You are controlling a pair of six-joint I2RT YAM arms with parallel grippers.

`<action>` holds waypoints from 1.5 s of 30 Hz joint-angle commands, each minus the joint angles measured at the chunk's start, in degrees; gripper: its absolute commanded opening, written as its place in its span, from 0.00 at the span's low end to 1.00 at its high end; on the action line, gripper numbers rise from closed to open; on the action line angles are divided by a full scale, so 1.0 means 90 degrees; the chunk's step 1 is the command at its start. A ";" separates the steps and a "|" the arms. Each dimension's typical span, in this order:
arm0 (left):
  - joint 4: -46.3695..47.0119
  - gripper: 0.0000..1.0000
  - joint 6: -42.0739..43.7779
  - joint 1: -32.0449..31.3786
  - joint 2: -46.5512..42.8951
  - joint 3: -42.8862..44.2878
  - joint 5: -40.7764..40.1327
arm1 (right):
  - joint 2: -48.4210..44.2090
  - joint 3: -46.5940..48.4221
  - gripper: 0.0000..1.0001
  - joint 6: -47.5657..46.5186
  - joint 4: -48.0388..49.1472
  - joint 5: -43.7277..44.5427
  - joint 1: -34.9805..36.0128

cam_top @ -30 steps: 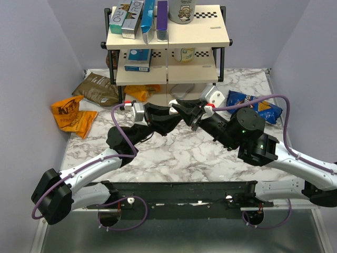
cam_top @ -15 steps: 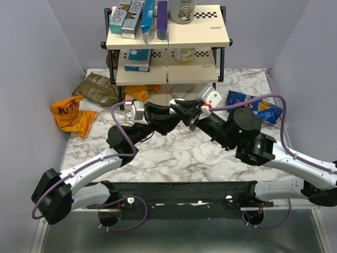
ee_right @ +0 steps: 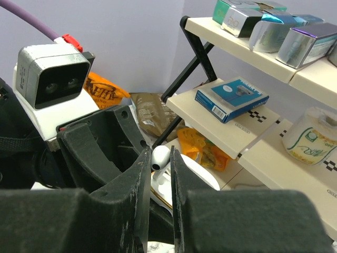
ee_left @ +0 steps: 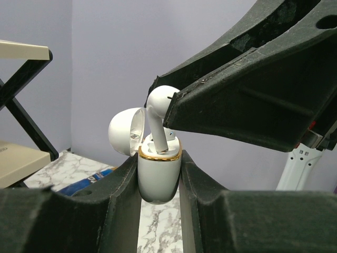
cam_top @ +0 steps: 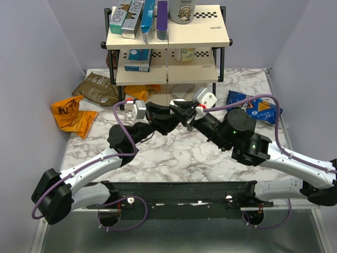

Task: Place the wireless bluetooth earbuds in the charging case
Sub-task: Place the earbud in the charging case.

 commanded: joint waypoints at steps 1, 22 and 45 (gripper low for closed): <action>0.0137 0.00 -0.0037 0.0029 -0.0099 0.0194 -0.0138 | -0.0036 -0.0165 0.01 -0.0071 0.0260 0.0334 0.0074; -0.0068 0.00 -0.0047 0.0029 -0.0118 0.0321 -0.0255 | -0.0046 -0.0273 0.05 -0.0091 0.0114 0.0228 0.0064; -0.0048 0.00 -0.0018 0.0029 -0.0079 0.0311 -0.0284 | -0.0095 -0.0068 0.45 0.0056 -0.0013 0.0579 0.0064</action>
